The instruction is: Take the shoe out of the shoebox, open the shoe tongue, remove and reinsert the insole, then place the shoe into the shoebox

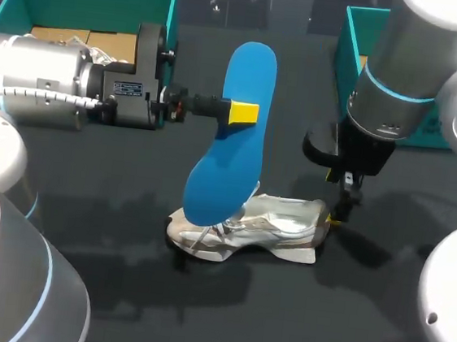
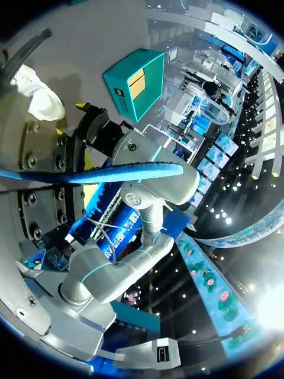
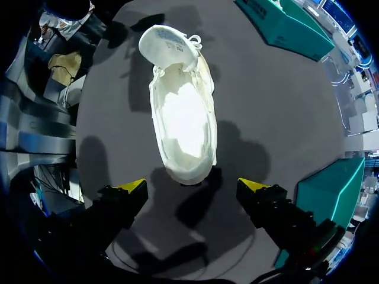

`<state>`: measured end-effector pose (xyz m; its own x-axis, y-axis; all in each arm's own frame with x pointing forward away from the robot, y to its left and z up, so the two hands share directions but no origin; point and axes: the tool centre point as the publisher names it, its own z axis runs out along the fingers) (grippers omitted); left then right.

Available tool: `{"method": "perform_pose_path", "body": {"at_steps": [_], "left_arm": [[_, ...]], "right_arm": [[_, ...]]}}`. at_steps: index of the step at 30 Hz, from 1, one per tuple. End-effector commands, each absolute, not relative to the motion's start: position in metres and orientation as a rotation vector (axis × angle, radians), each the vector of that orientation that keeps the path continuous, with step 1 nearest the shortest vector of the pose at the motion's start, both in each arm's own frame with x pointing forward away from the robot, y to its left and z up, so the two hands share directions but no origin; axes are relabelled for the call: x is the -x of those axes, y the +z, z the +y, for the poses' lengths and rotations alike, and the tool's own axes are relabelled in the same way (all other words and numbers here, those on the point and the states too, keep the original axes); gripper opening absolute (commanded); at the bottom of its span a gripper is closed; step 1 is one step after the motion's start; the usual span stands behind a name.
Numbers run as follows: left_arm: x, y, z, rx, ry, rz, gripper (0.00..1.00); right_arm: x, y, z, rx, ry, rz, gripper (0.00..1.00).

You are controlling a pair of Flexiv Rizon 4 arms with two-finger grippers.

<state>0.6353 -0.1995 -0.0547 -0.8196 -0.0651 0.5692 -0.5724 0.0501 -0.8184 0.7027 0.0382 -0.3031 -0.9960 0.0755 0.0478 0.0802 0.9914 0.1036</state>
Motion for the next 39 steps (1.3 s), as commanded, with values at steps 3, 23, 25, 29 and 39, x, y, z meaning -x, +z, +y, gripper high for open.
{"method": "perform_pose_path", "body": {"at_steps": [3, 23, 25, 29, 39], "left_arm": [[-0.635, -0.056, -0.201, -0.64, 1.825, -1.954, 0.0], [-0.635, -0.056, -0.201, -0.64, 1.825, -1.954, 0.0], [-0.635, -0.056, -0.201, -0.64, 1.825, -1.954, 0.0], [-0.635, -0.056, -0.201, -0.64, 1.825, -1.954, 0.0], [-0.635, -0.056, -0.201, -0.64, 1.825, -1.954, 0.0]], "right_arm": [[-0.704, -0.303, 0.042, 0.115, -0.09, -3.109, 1.0], [-0.752, -0.304, 0.082, -0.028, -0.04, -3.127, 1.0], [-0.754, -0.307, 0.086, -0.034, -0.034, -3.127, 1.0], [-0.756, -0.317, 0.095, -0.037, -0.039, -3.122, 1.0], [-0.757, -0.339, 0.109, -0.044, -0.074, -3.13, 1.0]]}}
